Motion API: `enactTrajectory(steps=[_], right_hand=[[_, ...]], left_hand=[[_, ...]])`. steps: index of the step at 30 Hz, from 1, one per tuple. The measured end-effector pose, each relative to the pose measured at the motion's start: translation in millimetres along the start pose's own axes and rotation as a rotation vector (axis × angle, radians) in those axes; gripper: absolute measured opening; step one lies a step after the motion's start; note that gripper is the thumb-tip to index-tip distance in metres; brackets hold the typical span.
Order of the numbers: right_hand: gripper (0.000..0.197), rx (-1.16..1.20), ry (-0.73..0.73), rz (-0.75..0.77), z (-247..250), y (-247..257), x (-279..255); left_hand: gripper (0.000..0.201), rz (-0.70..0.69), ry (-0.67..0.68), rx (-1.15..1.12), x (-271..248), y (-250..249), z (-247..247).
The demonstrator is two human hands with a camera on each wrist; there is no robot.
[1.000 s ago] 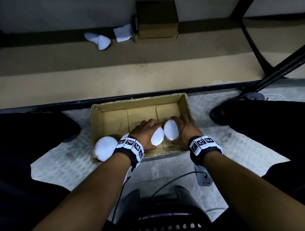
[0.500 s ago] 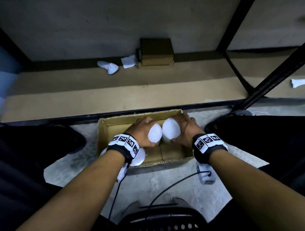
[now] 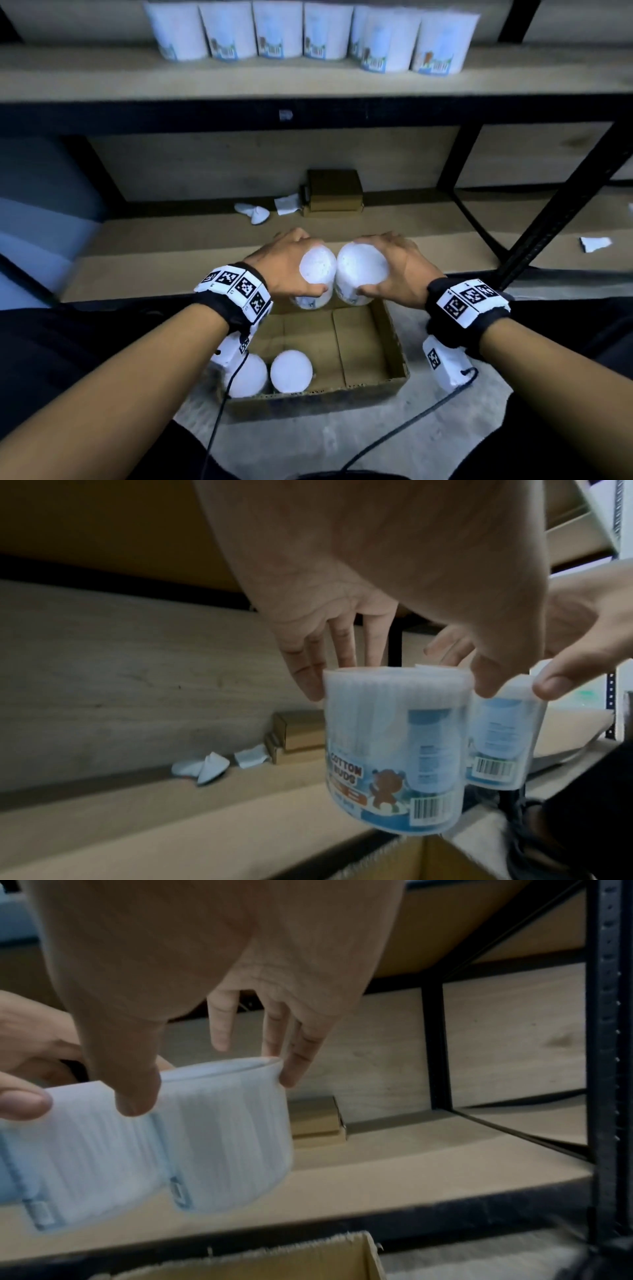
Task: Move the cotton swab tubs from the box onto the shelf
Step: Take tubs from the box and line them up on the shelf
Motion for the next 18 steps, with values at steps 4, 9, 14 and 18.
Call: enactTrajectory(steps=[4, 9, 14, 18], right_hand=[[0.078, -0.011, -0.089, 0.063, 42.1, 15.0, -2.2], [0.075, -0.001, -0.215, 0.152, 93.7, 34.3, 4.9], [0.071, -0.029, -0.299, 0.215, 144.1, 52.9, 14.6], [0.067, -0.045, -0.358, 0.258, 185.4, 69.6, 17.2]], left_hand=[[0.086, -0.002, -0.053, 0.056, -3.4, -11.7, 44.9], [0.084, -0.033, -0.121, 0.109, -6.6, -31.4, 109.0], [0.077, -0.095, -0.196, 0.17, -14.2, -53.0, 165.9], [0.077, -0.129, -0.248, 0.207, -19.4, -66.6, 207.1]])
Point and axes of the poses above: each hand's wrist, its own x-axis towards the middle knuckle, its own z-axis out of the back of the hand, y = z × x, the point moved 1 cm from there along x, towards the middle knuckle, and after that the axes turned 7 degrees about -x, right-handed, at the moved point
